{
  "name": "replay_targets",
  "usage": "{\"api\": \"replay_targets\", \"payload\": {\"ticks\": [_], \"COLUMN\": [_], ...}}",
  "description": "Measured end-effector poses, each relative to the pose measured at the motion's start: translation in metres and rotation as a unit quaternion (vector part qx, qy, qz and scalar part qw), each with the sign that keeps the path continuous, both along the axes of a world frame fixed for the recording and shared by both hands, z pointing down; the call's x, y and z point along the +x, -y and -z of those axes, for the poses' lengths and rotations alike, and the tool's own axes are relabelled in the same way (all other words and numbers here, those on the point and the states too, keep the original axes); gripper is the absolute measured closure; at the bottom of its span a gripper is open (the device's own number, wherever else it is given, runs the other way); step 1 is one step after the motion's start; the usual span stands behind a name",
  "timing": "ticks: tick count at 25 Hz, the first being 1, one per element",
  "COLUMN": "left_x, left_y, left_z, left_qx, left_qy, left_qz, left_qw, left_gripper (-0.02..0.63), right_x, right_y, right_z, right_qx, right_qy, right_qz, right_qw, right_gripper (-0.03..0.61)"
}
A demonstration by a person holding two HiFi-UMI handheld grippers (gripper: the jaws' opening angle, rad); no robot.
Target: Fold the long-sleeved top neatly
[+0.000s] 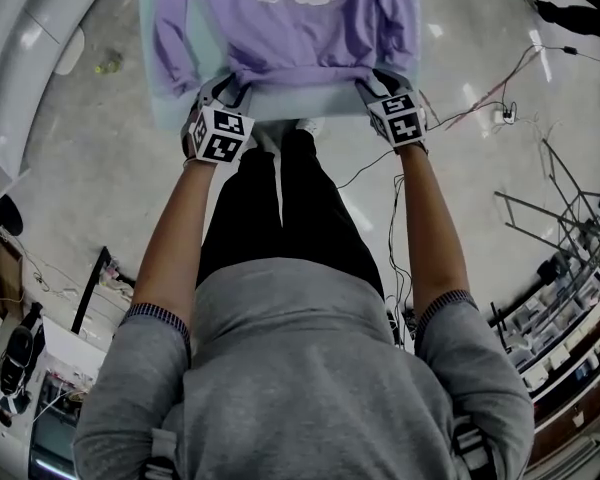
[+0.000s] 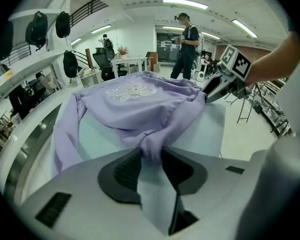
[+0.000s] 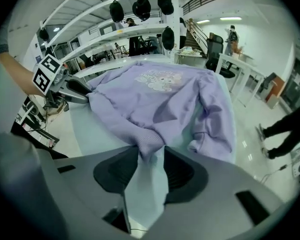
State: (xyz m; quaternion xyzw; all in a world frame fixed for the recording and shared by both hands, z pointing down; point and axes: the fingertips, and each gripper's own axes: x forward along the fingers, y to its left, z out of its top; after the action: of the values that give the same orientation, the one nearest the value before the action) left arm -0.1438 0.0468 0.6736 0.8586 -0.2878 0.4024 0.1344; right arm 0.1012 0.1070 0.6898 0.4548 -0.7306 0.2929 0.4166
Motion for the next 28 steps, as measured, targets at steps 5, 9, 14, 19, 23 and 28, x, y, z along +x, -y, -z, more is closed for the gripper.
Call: {"api": "replay_targets", "payload": {"ticks": [5,9,14,19,23,28], "left_x": [-0.004,-0.016,-0.031,-0.03,-0.026,-0.024], "left_y": [0.014,0.011,-0.017,-0.047,-0.055,-0.051], "left_z": [0.028,0.066,0.084,0.054,0.026,0.027], "left_qx": [0.042,0.075,0.072,0.033,0.006,-0.049], "left_qy": [0.001,0.014,0.055,0.098,0.1,0.042], "left_qz": [0.013,-0.001,-0.036,-0.064,-0.057,-0.005], "left_qw": [0.999,0.9971,0.9952,0.9925,0.9933,0.9979], "left_gripper": [0.583,0.586,0.586,0.584,0.58,0.426], "right_x": [0.007,0.003,-0.008,-0.008,-0.005,-0.001], "right_y": [0.014,0.017,-0.008,-0.037,-0.047,-0.048], "right_z": [0.022,0.061,0.074,0.045,0.025,0.02], "right_qx": [0.049,0.083,0.059,0.004,-0.021,-0.044], "right_qy": [-0.009,-0.017,-0.052,-0.077,-0.079,-0.062], "right_qz": [-0.012,0.001,0.041,0.054,0.053,0.066], "right_qw": [0.999,0.996,0.996,0.996,0.995,0.995], "right_gripper": [0.552,0.552,0.552,0.551,0.549,0.391]}}
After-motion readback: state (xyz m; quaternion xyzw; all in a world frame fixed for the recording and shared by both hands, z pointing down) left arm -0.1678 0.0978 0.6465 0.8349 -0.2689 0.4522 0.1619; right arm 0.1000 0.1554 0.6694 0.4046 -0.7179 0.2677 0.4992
